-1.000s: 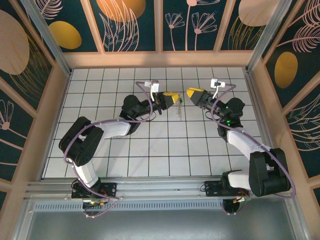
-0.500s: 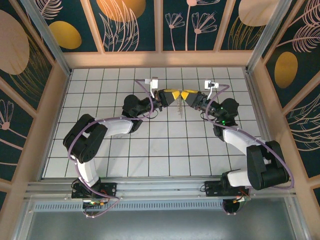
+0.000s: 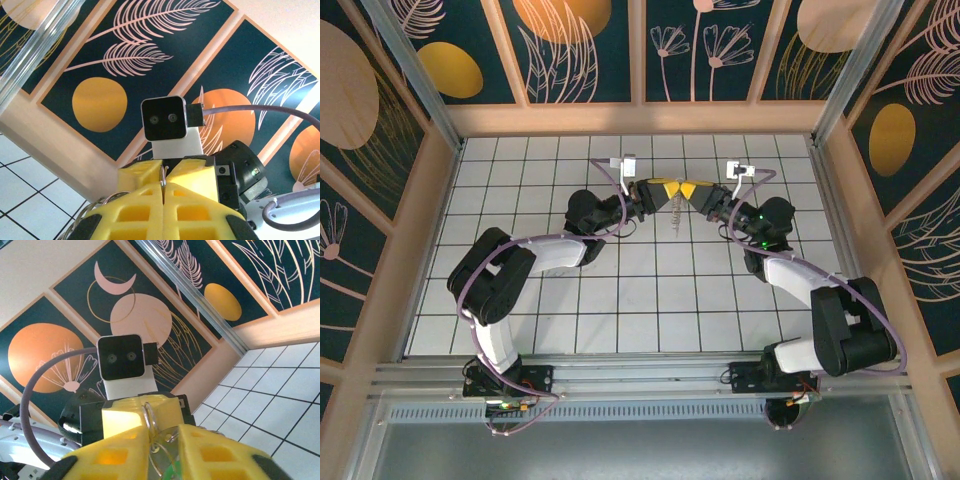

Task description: Put the keys on the keyring

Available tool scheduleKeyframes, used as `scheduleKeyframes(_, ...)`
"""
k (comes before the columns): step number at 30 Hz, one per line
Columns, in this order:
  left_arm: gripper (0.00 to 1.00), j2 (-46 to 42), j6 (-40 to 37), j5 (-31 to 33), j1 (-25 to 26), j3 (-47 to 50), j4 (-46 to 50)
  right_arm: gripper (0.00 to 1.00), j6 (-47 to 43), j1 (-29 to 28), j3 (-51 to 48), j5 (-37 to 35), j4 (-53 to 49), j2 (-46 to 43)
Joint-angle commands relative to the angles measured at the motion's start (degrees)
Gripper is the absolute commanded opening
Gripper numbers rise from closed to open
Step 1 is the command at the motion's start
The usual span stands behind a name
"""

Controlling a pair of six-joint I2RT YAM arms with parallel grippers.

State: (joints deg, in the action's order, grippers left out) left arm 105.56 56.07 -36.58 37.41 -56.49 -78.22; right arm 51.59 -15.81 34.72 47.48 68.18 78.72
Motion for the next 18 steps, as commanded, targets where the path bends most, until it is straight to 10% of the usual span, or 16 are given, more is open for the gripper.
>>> scheduleKeyframes(1, 0.00, 0.1, 0.8, 0.4, 0.0, -1.3, -4.0, 0.16, 0.0, -0.4, 1.8, -0.4, 3.4, 0.4)
scheduleKeyframes(18, 0.00, 0.0, 1.4, 1.9, 0.0, -0.5, -3.1, 0.00, 0.6, -0.4, 2.9, -1.5, 3.7, 1.6)
